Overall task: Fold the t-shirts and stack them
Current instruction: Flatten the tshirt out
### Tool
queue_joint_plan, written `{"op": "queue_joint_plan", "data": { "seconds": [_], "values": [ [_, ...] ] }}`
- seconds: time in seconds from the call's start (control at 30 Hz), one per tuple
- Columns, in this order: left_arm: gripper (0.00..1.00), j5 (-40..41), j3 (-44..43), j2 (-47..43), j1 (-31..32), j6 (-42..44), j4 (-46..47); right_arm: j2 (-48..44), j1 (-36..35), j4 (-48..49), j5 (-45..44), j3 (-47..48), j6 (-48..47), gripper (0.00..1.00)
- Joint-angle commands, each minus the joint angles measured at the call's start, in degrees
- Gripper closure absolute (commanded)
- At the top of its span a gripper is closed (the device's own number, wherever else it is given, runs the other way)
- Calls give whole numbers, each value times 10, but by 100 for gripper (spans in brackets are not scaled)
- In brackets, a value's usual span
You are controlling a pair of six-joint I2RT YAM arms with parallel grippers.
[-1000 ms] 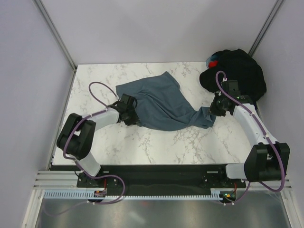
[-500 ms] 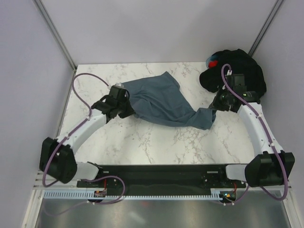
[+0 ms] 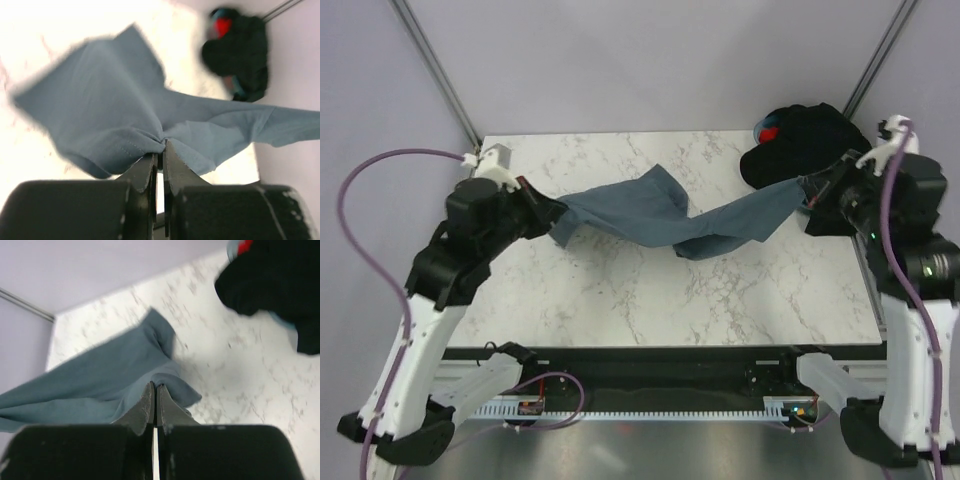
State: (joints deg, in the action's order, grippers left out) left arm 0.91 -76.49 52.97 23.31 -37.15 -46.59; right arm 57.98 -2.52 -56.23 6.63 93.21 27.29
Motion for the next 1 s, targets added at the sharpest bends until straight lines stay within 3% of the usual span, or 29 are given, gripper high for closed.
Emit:
{"op": "queue_joint_plan", "data": {
  "seconds": [0.0,0.23,0.4,0.6,0.73,0.83,0.97],
  "values": [
    [97,10,-75,-49,-2,49,-18,-79,-3,27,-18,72,16,100],
    [98,-6,-184,-106,-3,101,8,-178,-4,108,-24,166,9,95],
    [97,-41,-256,-120,-3,152,18,-194,-5,132,-32,228,1,95],
    [96,-58,-278,-130,-3,190,49,-193,-5,174,-37,265,-6,94],
    [95,-11,-245,-116,-3,193,79,-112,6,178,14,265,15,94],
    [96,33,-205,-96,-3,197,105,-21,22,158,56,255,48,100],
    [96,110,-127,-46,-3,217,151,80,51,162,52,210,66,100]
  ]
}}
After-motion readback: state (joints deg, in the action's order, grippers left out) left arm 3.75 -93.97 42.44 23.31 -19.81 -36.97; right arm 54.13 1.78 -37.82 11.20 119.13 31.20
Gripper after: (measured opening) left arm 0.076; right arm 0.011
